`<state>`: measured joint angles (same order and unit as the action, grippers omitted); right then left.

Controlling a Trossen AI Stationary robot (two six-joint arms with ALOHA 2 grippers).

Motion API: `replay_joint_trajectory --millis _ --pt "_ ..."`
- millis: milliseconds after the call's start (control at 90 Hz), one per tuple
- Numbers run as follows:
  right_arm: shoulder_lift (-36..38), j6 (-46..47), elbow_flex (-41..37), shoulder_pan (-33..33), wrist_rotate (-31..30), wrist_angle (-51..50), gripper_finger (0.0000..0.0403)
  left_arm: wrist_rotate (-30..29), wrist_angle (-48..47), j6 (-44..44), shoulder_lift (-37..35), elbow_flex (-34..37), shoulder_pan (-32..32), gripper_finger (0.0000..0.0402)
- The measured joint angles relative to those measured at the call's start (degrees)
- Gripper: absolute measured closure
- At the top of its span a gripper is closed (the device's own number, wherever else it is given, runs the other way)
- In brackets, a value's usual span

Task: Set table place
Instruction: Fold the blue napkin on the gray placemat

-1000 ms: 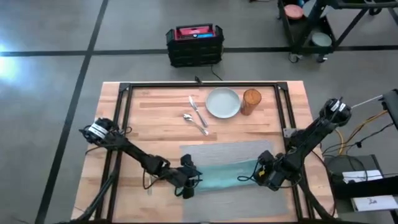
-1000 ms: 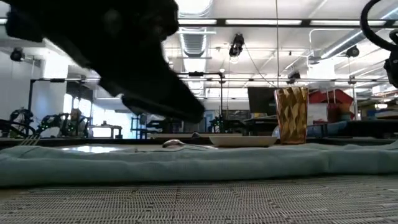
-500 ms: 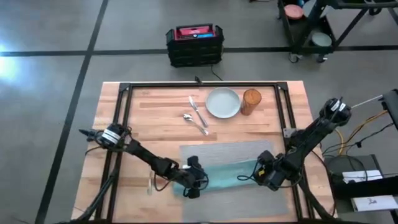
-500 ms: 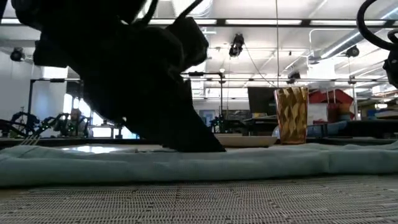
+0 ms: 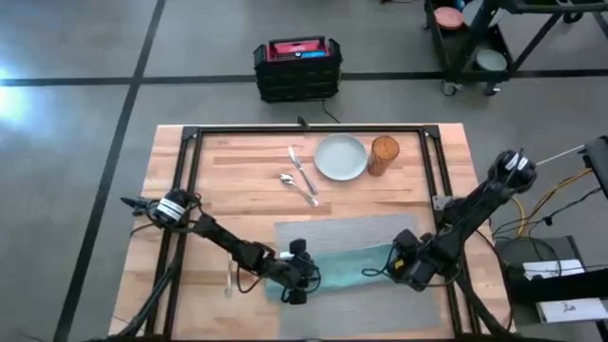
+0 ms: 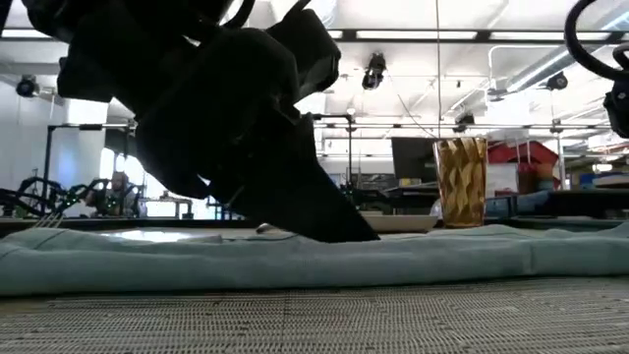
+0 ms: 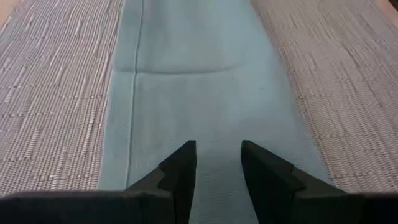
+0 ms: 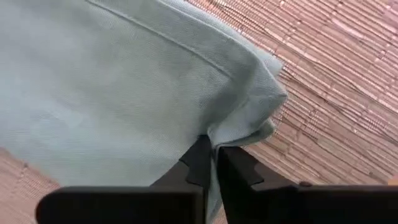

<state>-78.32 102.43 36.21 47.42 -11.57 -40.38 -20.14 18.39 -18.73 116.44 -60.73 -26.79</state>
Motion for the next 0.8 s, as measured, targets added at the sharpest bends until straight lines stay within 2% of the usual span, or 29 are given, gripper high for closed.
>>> replay_joint_trajectory --millis 400,589,800 --pt "9.24 0.94 0.0 -0.11 -2.46 -1.27 0.0402 -0.22 0.02 -0.82 0.0 0.0 0.01 0.0287" --pt "13.7 0.11 0.0 -0.09 -7.51 -0.57 0.0402 -0.28 0.02 -0.83 0.0 0.0 0.07 0.0287" --pt "16.82 -2.55 0.0 -0.11 -16.78 4.43 0.0403 -0.33 0.02 -0.85 0.0 0.0 0.21 0.0287"
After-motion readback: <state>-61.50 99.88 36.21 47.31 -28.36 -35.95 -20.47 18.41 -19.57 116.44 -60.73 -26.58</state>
